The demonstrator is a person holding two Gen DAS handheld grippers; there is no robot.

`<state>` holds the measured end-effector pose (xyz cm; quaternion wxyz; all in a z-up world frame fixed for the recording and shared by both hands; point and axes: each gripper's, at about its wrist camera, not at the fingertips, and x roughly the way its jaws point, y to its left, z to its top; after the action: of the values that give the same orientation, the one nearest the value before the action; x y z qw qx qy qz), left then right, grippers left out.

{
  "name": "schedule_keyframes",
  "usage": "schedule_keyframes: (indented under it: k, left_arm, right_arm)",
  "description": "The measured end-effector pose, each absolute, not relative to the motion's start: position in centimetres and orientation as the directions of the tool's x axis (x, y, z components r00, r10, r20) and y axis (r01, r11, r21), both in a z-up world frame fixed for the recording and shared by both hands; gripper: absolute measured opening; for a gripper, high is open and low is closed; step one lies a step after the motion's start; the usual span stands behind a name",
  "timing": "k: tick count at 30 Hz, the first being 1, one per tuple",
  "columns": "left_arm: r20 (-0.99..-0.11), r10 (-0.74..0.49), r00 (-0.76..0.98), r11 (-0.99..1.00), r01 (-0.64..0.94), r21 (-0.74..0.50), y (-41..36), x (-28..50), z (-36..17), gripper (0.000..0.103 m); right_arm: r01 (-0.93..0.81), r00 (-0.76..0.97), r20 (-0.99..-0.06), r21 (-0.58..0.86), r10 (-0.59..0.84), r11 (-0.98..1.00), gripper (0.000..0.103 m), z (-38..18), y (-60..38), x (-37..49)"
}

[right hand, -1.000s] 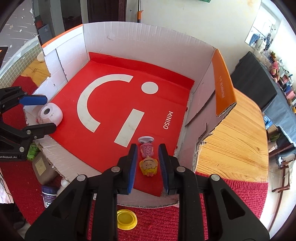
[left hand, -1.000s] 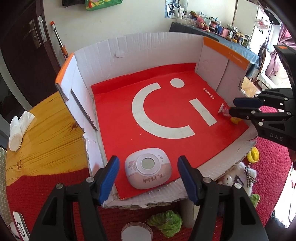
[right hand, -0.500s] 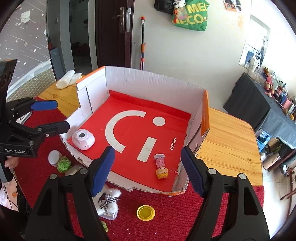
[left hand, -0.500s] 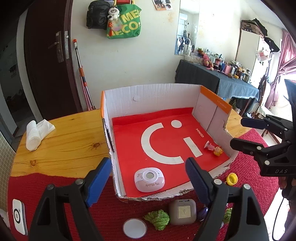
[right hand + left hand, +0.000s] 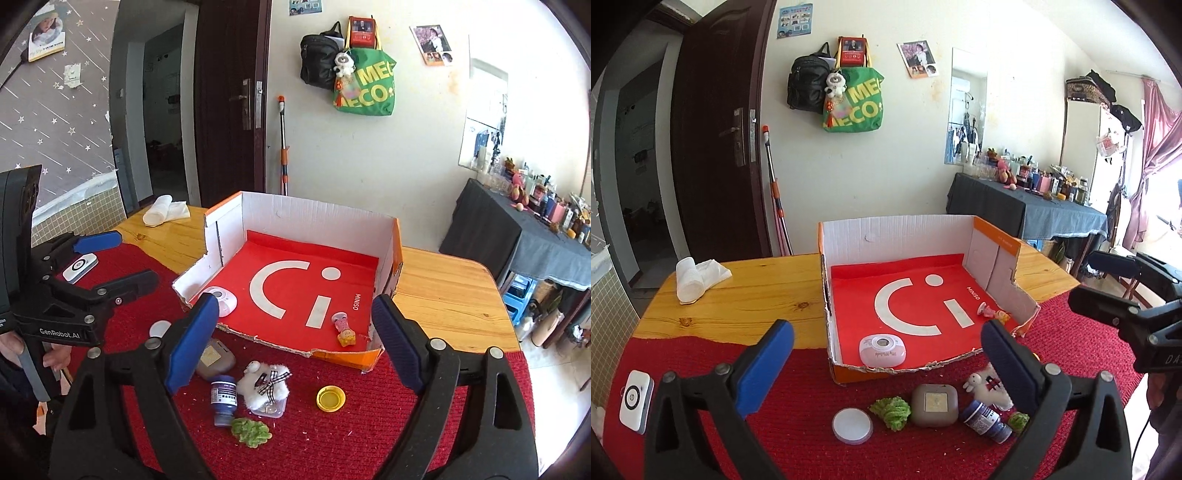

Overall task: Organize objects
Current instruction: 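Withdraw both grippers from the box back over the cloth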

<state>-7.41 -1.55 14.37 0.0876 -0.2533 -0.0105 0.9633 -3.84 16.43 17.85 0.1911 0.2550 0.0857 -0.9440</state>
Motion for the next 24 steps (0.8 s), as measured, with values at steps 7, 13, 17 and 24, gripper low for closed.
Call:
schedule_keyframes:
  k: [7,13,17,24]
  left_arm:
    - [-0.454,0.166,-0.876,-0.986,-0.135,-0.1,-1.9,-5.0,13.5,0.103]
    - [-0.435,0.157,-0.887,-0.988,-0.142,-0.068,-1.2,-3.1,12.1,0.103]
    - [-0.431,0.172,-0.886,-0.985,-0.152,-0.081,-0.9,-2.6,11.1,0.103]
    - [-0.463,0.163,-0.871,-0.986,-0.155,-0.056,-0.1,-2.1,8.6,0.103]
  right_arm:
    - [0.348,-0.848,-0.447,-0.066,-0.284,-0.935,0.091,16.5,16.7,-0.6]
    - [0.291,-0.866,-0.434,-0.034,-0.248,-0.956,0.092,14.2,17.4,0.7]
    - [0.28,-0.858,-0.452,-0.015,-0.243,-0.96,0.092,12.8,17.7,0.9]
    - [0.267,-0.842,-0.488,-0.003,-0.231,-0.964,0.092,10.6,17.9,0.8]
